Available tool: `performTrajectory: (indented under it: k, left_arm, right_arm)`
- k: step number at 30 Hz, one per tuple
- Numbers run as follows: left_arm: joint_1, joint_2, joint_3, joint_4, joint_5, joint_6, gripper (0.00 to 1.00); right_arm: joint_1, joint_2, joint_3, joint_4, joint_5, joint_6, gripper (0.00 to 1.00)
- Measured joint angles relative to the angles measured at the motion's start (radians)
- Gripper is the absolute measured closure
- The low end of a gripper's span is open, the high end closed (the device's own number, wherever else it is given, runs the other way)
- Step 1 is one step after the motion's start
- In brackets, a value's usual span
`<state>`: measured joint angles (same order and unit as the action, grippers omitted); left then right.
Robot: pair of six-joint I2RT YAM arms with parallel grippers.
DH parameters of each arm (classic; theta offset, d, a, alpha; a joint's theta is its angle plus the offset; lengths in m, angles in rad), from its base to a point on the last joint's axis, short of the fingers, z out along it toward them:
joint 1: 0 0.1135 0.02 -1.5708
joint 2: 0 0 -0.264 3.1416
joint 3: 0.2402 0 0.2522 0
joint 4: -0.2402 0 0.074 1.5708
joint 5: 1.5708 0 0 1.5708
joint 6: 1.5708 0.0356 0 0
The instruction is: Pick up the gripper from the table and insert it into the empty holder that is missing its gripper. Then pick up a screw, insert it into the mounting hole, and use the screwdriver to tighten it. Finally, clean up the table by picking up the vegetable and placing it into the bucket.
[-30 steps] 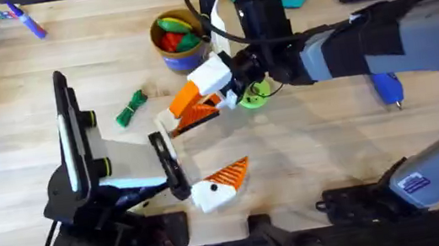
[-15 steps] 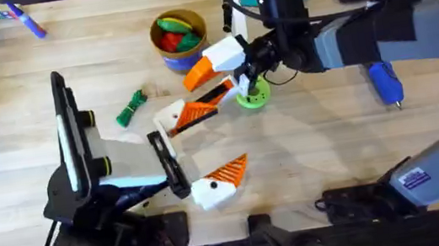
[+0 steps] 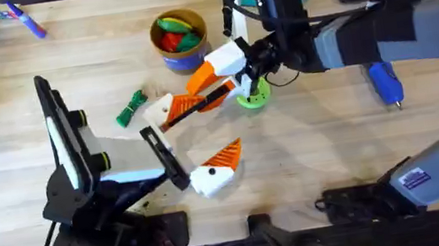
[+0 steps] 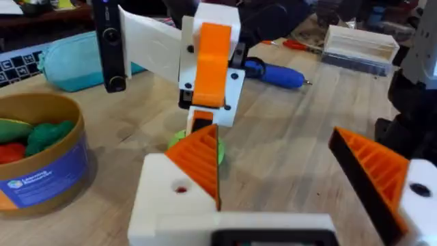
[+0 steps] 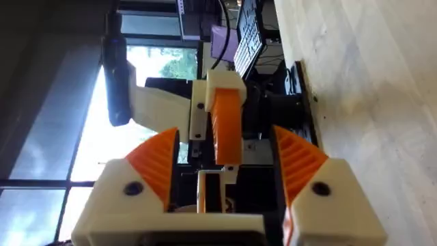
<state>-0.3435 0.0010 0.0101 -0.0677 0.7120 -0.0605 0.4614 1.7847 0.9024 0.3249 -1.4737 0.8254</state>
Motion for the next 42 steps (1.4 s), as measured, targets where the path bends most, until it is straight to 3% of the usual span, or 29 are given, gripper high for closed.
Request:
performTrajectory:
  k: [11, 16, 17, 18, 42]
  left_arm:
    - [0.000, 0.000, 0.000, 0.000, -0.002, 0.000, 0.015]
    - [0.000, 0.000, 0.000, 0.000, -0.002, 0.000, 0.015]
    - [0.000, 0.000, 0.000, 0.000, -0.002, 0.000, 0.015]
    - [0.000, 0.000, 0.000, 0.000, -0.002, 0.000, 0.015]
    - [0.000, 0.000, 0.000, 0.000, -0.007, -0.019, 0.015]
  right_arm:
    - [0.019, 0.000, 0.000, -0.004, -0.003, -0.013, 0.585]
    - [0.027, 0.000, 0.000, -0.005, 0.003, -0.015, 0.860]
    - [0.027, 0.000, 0.000, -0.004, 0.003, -0.016, 0.960]
    - [0.027, 0.000, 0.000, -0.004, 0.004, -0.014, 0.986]
    - [0.028, 0.000, 0.000, -0.009, 0.043, -0.014, 0.990]
